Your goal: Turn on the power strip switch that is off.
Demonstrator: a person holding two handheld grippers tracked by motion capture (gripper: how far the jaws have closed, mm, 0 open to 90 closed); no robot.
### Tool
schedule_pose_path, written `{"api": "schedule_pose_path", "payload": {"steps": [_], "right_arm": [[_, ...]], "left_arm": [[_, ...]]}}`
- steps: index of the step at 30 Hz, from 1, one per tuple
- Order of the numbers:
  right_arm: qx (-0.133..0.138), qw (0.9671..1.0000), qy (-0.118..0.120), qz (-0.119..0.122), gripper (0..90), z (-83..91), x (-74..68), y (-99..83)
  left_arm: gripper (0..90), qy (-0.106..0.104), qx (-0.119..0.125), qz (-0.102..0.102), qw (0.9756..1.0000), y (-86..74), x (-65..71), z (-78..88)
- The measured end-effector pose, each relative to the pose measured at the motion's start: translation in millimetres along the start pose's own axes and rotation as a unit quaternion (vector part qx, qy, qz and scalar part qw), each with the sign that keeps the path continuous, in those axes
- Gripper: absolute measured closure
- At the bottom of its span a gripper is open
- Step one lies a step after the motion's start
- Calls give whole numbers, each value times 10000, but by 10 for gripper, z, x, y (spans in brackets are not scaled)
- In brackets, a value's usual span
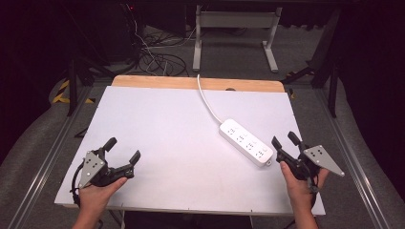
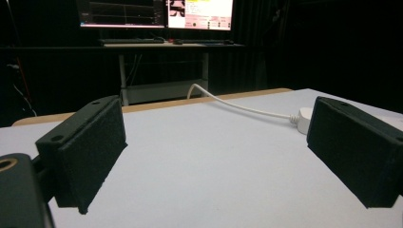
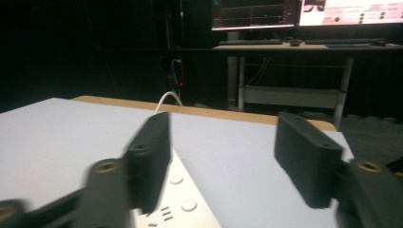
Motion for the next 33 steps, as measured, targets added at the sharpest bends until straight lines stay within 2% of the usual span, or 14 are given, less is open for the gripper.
{"api": "schedule_pose_path", "payload": {"steps": [3,4,8,12,19,33], "right_arm": [[-28,9999,-70,-108,181,-28,17,-15],[-59,9998,-134,-124,97,-39,24,-32],[-18,9997,-193,-114,32,-64,38,-45],[-70,9998,-193,-20,20,-89,39,-69],[-95,9998,-171,-61,26,-96,28,-79],[-187,9998,-93,56,29,-110,-16,-108]], "left_arm": [[59,-2,-4,0,10000,-2,2,-2],[58,5,-2,-15,10000,-2,1,-2],[57,4,2,-3,10000,-2,2,-3],[57,7,7,-1,10000,-1,2,-3],[57,16,9,10,10000,0,0,1],[57,8,21,-9,10000,2,2,-8]]}}
Point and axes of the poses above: each handheld gripper's, and its own axes: z roughly backward along the jaws, y roughly out of its top, x roughly to its right, the point moved 3 cm from there along -z, roughly forward along the jaws, and after that the axes turned 1 degree about y, right-handed, at the moved point
